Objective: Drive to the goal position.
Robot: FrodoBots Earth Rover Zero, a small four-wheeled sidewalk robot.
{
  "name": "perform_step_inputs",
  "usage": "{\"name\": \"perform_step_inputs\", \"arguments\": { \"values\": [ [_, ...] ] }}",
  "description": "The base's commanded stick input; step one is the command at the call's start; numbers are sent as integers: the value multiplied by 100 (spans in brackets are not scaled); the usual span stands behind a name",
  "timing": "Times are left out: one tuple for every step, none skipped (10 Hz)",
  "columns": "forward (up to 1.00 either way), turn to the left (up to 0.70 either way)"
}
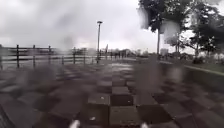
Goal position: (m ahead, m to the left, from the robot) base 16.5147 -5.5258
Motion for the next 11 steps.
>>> {"name": "perform_step_inputs", "arguments": {
  "values": [
    [70, -24],
    [70, -11],
    [70, 0],
    [70, 0],
    [70, 0],
    [70, 0],
    [70, 0],
    [70, 0],
    [70, 0],
    [70, 0],
    [70, 0]
  ]
}}
